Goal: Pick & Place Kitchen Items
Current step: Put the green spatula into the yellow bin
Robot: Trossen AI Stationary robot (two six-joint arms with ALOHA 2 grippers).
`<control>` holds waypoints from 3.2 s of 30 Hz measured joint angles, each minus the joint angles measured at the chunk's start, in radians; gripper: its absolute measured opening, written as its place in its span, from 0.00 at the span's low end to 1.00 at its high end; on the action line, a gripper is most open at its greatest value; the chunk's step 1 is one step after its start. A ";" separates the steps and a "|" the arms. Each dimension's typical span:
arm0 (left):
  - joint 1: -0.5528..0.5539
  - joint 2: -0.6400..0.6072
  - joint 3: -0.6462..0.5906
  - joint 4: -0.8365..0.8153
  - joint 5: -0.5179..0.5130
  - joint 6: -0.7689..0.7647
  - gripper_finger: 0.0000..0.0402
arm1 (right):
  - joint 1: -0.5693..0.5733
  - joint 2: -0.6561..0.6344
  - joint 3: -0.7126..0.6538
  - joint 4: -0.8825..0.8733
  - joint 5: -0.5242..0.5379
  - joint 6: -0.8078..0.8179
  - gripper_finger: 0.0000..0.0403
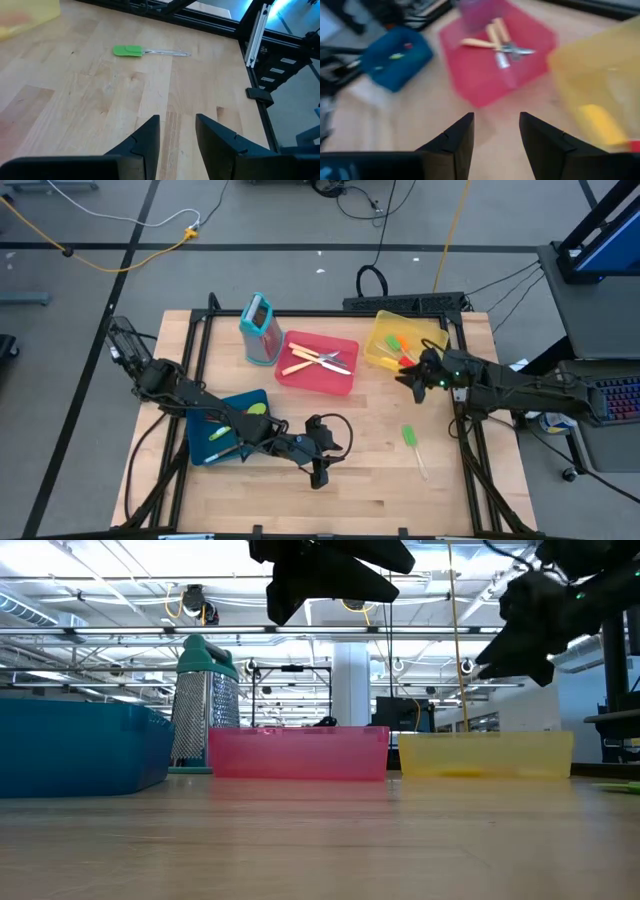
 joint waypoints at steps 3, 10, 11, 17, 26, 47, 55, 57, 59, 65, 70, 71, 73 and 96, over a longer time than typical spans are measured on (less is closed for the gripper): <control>0.000 0.000 0.000 0.000 0.000 0.003 0.32 | 0.115 -0.007 -0.001 0.040 -0.001 0.029 0.34; 0.000 0.000 0.000 0.000 0.000 0.027 0.32 | 0.474 0.086 -0.001 0.321 0.025 0.033 0.28; 0.000 0.000 0.000 0.001 0.000 0.027 0.32 | 0.521 0.107 -0.001 0.366 0.043 0.016 0.28; 0.000 0.000 0.000 0.001 0.000 0.029 0.32 | 0.685 0.234 -0.001 0.627 0.104 -0.065 0.26; 0.000 0.000 0.000 0.001 0.000 0.029 0.32 | 0.685 0.387 -0.001 0.899 0.228 -0.158 0.26; 0.000 0.000 0.000 0.001 0.000 0.021 0.32 | 0.685 0.542 -0.001 0.884 0.109 -0.235 0.39; 0.000 0.000 0.000 0.001 0.000 0.019 0.32 | 0.776 0.568 0.001 1.240 0.103 -0.217 0.32; 0.000 0.000 0.000 0.001 0.000 0.023 0.32 | 0.819 0.595 0.016 1.285 0.102 -0.246 0.32; 0.000 0.000 0.000 0.001 0.000 0.026 0.32 | 0.856 0.628 0.055 1.278 0.103 -0.274 0.32; 0.000 0.000 0.000 0.001 0.000 0.026 0.32 | 0.907 0.693 0.294 0.900 0.114 -0.323 0.32; 0.000 0.000 0.000 0.000 0.000 0.027 0.32 | 0.918 0.705 0.516 0.300 0.235 -0.217 0.32; 0.000 0.000 0.000 -0.001 0.000 0.028 0.32 | 0.918 0.705 0.541 0.196 0.236 -0.158 0.32; 0.000 0.000 0.000 -0.006 0.000 0.028 0.32 | 0.918 0.702 0.563 0.040 0.236 -0.030 0.32; 0.020 0.000 0.000 -0.022 0.000 0.028 0.32 | 0.883 0.692 0.246 -0.584 0.320 1.006 0.32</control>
